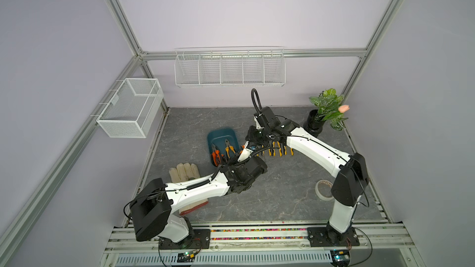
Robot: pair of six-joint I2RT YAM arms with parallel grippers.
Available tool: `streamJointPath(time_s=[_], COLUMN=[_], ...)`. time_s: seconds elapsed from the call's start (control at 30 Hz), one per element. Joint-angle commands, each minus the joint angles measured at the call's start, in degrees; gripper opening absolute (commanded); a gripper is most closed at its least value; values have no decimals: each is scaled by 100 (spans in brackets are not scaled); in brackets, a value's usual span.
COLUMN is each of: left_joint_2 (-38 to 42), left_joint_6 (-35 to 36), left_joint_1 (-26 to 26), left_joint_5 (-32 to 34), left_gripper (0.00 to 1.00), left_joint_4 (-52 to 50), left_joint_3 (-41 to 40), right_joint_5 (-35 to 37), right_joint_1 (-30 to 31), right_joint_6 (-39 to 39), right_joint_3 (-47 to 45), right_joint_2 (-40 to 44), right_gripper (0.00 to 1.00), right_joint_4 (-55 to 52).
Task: Take the pliers out of the storage box
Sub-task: Pick up the pliers from the storage box.
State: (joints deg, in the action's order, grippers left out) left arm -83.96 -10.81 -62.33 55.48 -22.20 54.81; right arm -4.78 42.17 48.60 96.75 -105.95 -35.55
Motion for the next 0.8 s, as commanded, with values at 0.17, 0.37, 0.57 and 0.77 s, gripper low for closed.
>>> streamJointPath(time_s=[0.17,0.37,0.57,0.77], left_joint_2=[280,778,1608,2630], left_joint_6=[-597,-1165,-1681,-1868], left_joint_1=[19,19,19,20], left_joint_5=[592,500,469,585], left_gripper=[16,61,67,67], left_joint_4=[88,-492,-1047,-1208], left_joint_3=[338,244,-180,-540], right_joint_5=[283,511,976,1712], right_joint_1=[130,133,118,22], right_joint_6=[-411,-587,-864,-1369], right_joint_3=[-185,-195,-166,-673], right_joint_2=[432,742,1086,1748], right_gripper=[6,6,7,7], right_joint_4=[-352,-422,-688,-1172])
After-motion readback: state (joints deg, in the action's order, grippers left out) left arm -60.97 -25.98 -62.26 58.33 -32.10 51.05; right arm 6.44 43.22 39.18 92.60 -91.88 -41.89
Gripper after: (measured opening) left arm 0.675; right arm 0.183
